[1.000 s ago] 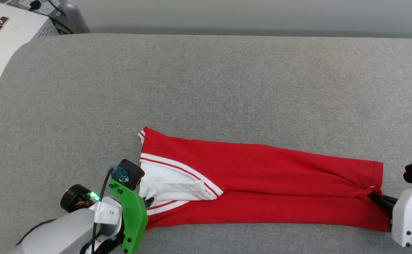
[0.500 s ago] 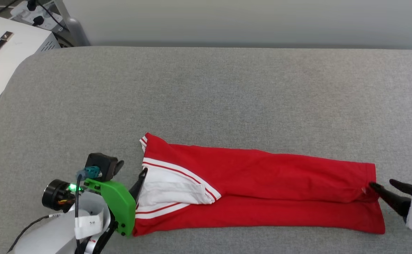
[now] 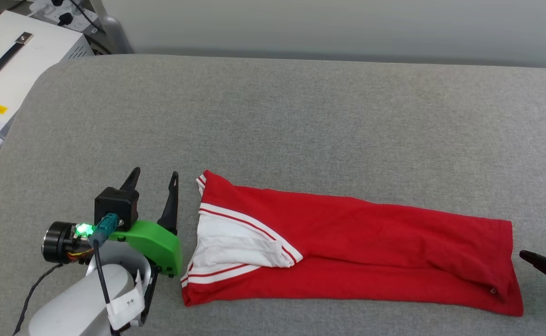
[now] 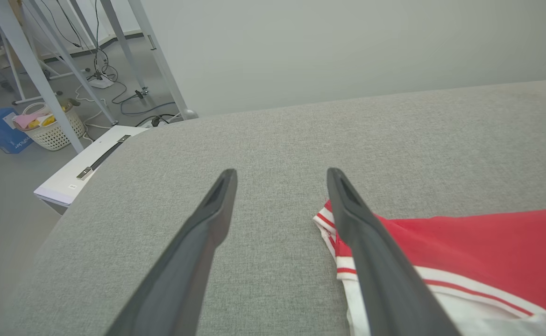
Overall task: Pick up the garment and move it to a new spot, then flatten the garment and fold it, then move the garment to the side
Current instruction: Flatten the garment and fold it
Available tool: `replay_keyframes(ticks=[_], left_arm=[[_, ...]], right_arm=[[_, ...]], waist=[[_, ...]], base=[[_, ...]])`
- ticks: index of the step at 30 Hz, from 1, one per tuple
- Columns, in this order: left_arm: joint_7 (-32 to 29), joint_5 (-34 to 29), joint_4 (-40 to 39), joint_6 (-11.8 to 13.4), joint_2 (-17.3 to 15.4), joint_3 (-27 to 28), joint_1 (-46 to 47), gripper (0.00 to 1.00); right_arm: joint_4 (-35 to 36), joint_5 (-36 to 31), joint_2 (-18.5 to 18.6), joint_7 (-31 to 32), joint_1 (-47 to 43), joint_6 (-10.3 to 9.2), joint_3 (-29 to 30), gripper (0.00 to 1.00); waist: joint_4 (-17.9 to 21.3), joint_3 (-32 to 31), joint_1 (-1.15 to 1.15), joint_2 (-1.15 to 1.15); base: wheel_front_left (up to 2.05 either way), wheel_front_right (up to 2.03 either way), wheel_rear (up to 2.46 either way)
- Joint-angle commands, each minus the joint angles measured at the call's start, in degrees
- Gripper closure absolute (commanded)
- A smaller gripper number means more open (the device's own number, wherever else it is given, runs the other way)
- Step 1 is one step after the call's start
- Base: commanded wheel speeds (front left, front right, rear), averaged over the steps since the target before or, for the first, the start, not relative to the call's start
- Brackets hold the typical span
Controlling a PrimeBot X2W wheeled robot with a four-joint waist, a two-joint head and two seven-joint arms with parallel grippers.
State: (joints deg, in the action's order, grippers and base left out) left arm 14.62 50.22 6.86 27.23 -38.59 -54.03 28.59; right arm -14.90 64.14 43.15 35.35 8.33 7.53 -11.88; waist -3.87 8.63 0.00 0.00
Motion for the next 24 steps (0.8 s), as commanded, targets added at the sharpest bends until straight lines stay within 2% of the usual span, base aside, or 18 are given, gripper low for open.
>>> replay_keyframes(ticks=[1, 14, 17, 18, 19, 20, 21, 24], left_arm=[[0.33, -2.42, -0.22, 0.83, 1.12, 1.94, -1.4, 0.0], [0.37, -19.44, -2.86, 0.18, 11.6, 21.34, -12.52, 0.0], [0.37, -23.11, -3.74, -0.86, 14.33, 25.93, -15.8, 0.0], [0.37, -26.81, -4.14, -2.25, 16.88, 29.43, -18.83, 0.0], [0.37, -27.54, -4.22, -2.72, 17.77, 30.26, -19.62, 0.0], [0.38, -28.59, -4.33, -3.3, 18.69, 31.17, -20.48, 0.0], [0.38, -29.39, -4.38, -3.78, 19.36, 31.91, -21.09, 0.0], [0.38, -31.66, -4.11, -5.9, 21.45, 34.22, -22.76, 0.0]], right_arm=[[-0.85, -0.87, -0.86, 0.58, 1.19, -0.04, -0.39, 0.0], [-6.36, -1.98, -8.36, 3.11, 4.98, -0.04, -5.48, 0.0], [-6.34, -1.23, -9.7, 3.27, 4.85, -0.04, -6.88, 0.0], [-6.07, -0.84, -10.25, 3.42, 4.51, -0.04, -8.23, 0.0], [-6.08, -0.61, -10.26, 3.51, 4.39, -0.04, -8.49, 0.0], [-6.09, -0.42, -10.18, 3.49, 4.31, -0.04, -8.78, 0.67], [-6.16, -0.21, -10.07, 3.38, 4.3, -0.04, -8.92, 0.99], [-6.64, 0.39, -9.43, 2.8, 4.34, -0.04, -9.26, 1.0]], waist=[[-1.09, 1.15, 0.0, 0.0], [-3.41, 4.13, 0.0, 0.0], [-3.44, 4.23, 0.0, 0.0], [-3.37, 4.05, 0.0, 0.0], [-3.35, 3.95, 0.0, 0.0], [-3.28, 3.84, 0.0, 0.0], [-3.24, 3.75, 0.0, 0.0], [-3.11, 3.27, 0.0, 0.0]], base=[[0.0, 0.0, 0.0], [0.0, 0.0, 0.0], [0.0, 0.0, 0.0], [0.0, 0.0, 0.0], [0.0, 0.0, 0.0], [0.0, 0.0, 0.0], [0.0, 0.0, 0.0], [0.0, 0.0, 0.0]])
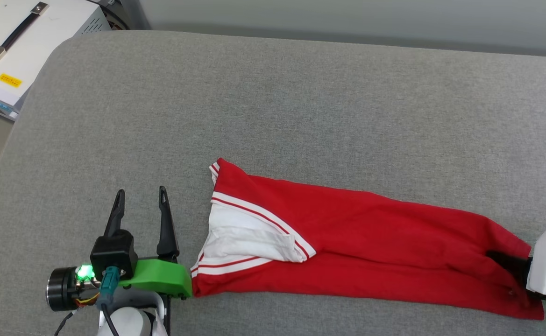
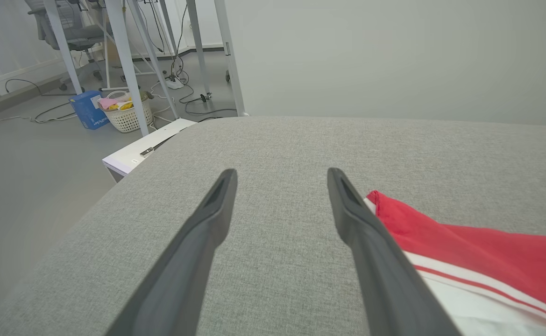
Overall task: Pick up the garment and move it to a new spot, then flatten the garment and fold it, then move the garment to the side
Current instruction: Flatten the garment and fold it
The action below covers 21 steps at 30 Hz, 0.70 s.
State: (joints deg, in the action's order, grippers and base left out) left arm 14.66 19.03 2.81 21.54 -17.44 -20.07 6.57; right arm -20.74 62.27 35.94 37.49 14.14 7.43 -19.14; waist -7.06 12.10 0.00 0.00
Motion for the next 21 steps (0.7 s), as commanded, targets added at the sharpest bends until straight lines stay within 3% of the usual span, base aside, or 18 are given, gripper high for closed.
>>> replay_keyframes(ticks=[1, 10, 15, 21], left_arm=[[0.33, -1.0, 0.08, -0.85, 0.84, 0.9, -1.09, 0.0], [0.33, -6.62, 1.1, -7.44, 4.13, 4.34, -2.75, 0.0], [0.33, -8.58, 2.22, -9.79, 5.24, 5.44, -3.13, 0.0], [0.33, -10.34, 3.25, -11.68, 6.05, 6.58, -4.21, 0.0]], right_arm=[[-0.97, 2.39, -1.96, 0.51, -1.42, 0.06, -2.02, 1.0], [-3.59, 1.09, 4.59, -1.22, -0.49, 0.06, 0.22, 1.0], [-6.96, -0.36, 8.91, -1.7, -0.56, 0.06, 1.97, 1.0], [-4.93, 1.09, 10.23, -0.62, -1.65, 0.06, 2.58, 1.0]], waist=[[0.12, -0.42, 0.0, 0.0], [0.48, -2.97, 0.0, 0.0], [0.59, -4.16, 0.0, 0.0], [0.98, -5.67, 0.0, 0.0]], base=[[0.0, 0.0, 0.0], [0.0, 0.0, 0.0], [0.0, 0.0, 0.0], [0.0, 0.0, 0.0]])
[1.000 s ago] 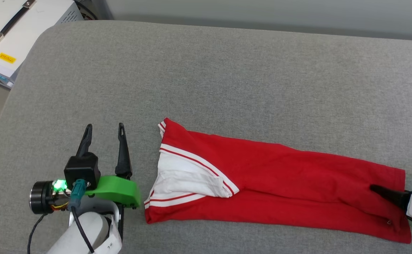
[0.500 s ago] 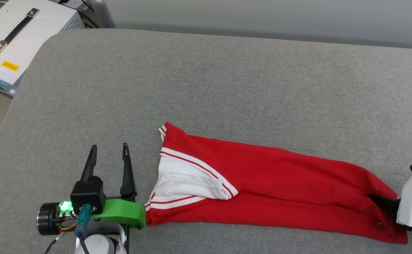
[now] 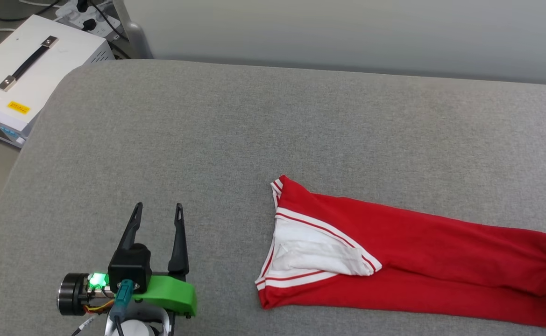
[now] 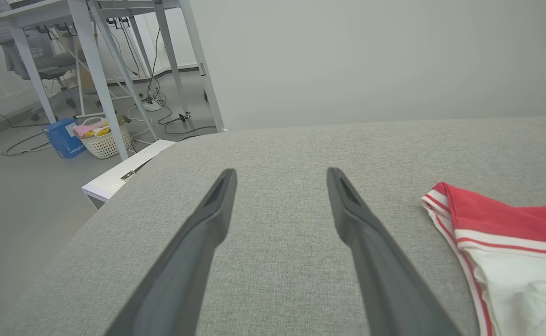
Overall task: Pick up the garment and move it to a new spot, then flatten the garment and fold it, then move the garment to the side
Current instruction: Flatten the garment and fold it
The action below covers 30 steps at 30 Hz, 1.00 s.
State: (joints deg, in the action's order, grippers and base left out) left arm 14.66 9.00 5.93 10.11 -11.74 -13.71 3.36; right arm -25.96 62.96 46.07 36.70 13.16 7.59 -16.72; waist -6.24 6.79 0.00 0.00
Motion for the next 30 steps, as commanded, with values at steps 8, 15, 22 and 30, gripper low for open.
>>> replay_keyframes(ticks=[8, 15, 22, 30], left_arm=[[0.34, -1.84, 0.74, -1.89, 1.45, 1.41, -1.86, 0.0], [0.34, -3.05, 0.9, -3.09, 3.18, 1.84, -0.7, 0.0], [0.34, -3.89, 1.05, -3.95, 4.97, 2.37, 1.21, 0.0], [0.34, -5.07, 1.21, -4.83, 6.73, 3.35, 3.37, 0.0]], right_arm=[[14.05, 3.17, -0.64, 3.6, -2.28, -0.1, -0.43, 1.0], [25.2, 0.71, -5.11, 8.41, 1.06, -0.1, -4.39, 1.0], [25.81, -5.07, -10.96, 10.47, 9.28, -0.1, -11.4, 1.0], [16.6, -8.63, -20.29, 8.91, 20.87, -0.1, -23.22, 1.0]], waist=[[0.43, -0.98, 0.0, 0.0], [-0.71, 0.7, 0.0, 0.0], [-2.49, 3.38, 0.0, 0.0], [-4.43, 7.04, 0.0, 0.0]], base=[[0.0, 0.0, 0.0], [0.0, 0.0, 0.0], [0.0, 0.0, 0.0], [0.0, 0.0, 0.0]])
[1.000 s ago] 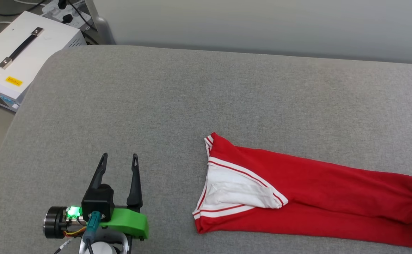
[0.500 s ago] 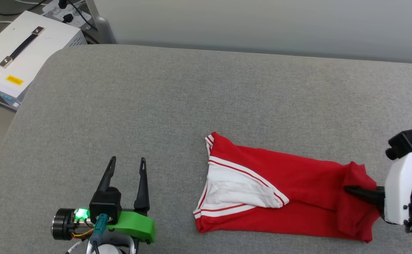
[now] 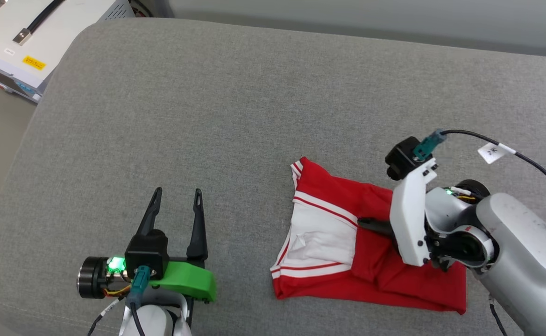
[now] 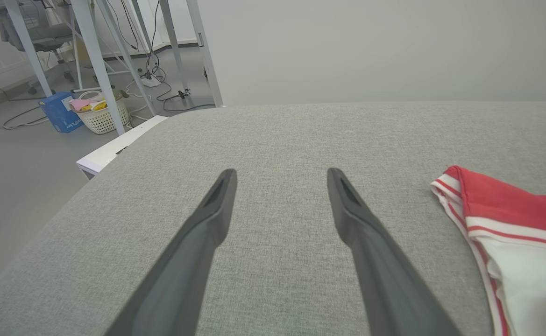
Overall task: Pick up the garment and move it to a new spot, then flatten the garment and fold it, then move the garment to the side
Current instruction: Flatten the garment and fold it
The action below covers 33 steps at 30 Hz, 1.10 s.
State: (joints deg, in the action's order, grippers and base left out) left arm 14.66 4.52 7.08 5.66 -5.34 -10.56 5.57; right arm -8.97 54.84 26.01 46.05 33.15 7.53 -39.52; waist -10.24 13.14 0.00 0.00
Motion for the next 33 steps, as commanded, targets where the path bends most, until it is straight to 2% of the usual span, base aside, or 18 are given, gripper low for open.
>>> replay_keyframes(ticks=[1, 9, 10, 11, 12, 15, 19, 24, 29, 33], left_arm=[[0.34, -0.69, 0.07, -0.44, 0.45, 0.25, 1.41, 0.0], [0.34, -1.13, 0.57, -0.89, 1.27, 0.4, 2.85, 0.0], [0.34, -1.18, 0.73, -0.93, 1.33, 0.48, 2.85, 0.0], [0.34, -1.23, 0.87, -0.94, 1.36, 0.57, 2.77, 0.0], [0.34, -1.3, 1.05, -0.94, 1.38, 0.72, 2.55, 0.0], [0.34, -1.54, 1.5, -1.03, 1.34, 1.12, 1.72, 0.0], [0.34, -1.76, 1.44, -1.07, 0.98, 1.88, 0.18, 0.0], [0.34, -1.86, 0.89, -1.0, 0.58, 2.86, -1.66, 0.0], [0.34, -1.96, 0.28, -1.09, 0.41, 3.36, -3.11, 0.0], [0.34, -1.96, -0.13, -1.14, 0.31, 3.73, -4.06, 0.0]], right_arm=[[-1.46, -1.04, -0.75, -0.87, 1.76, -0.04, -1.59, 1.0], [-11.78, -2.0, -4.14, -6.18, 4.15, -0.04, -8.67, 1.0], [-12.51, -1.58, -4.42, -7.42, 4.26, -0.04, -8.9, 0.89], [-12.69, -1.36, -4.48, -8.37, 4.41, -0.04, -9.26, 0.7], [-12.64, -0.86, -4.45, -9.63, 4.52, -0.04, -9.45, 0.0], [-10.29, 0.02, -3.27, -14.21, 4.69, -0.04, -9.52, 0.0], [-5.85, -0.93, 0.72, -22.41, 4.22, -0.04, -8.11, 0.0], [-4.87, -6.65, 3.94, -35.51, 1.78, -0.04, -1.05, 0.0], [-6.72, -15.94, 2.64, -47.61, -2.38, -0.04, 8.34, 0.0], [-7.34, -23.5, -0.03, -55.32, -6.78, -0.04, 16.31, 0.0]], waist=[[-0.51, 1.04, 0.0, 0.0], [-0.78, 2.22, 0.0, 0.0], [-0.69, 1.98, 0.0, 0.0], [-0.56, 1.66, 0.0, 0.0], [-0.38, 1.18, 0.0, 0.0], [0.1, -0.5, 0.0, 0.0], [1.31, -2.81, 0.0, 0.0], [3.52, -4.9, 0.0, 0.0], [5.68, -6.6, 0.0, 0.0], [7.13, -8.06, 0.0, 0.0]], base=[[0.0, 0.0, 0.0], [0.0, 0.0, 0.0], [0.0, 0.0, 0.0], [0.0, 0.0, 0.0], [0.0, 0.0, 0.0], [0.0, 0.0, 0.0], [0.0, 0.0, 0.0], [0.0, 0.0, 0.0], [0.0, 0.0, 0.0], [0.0, 0.0, 0.0]])
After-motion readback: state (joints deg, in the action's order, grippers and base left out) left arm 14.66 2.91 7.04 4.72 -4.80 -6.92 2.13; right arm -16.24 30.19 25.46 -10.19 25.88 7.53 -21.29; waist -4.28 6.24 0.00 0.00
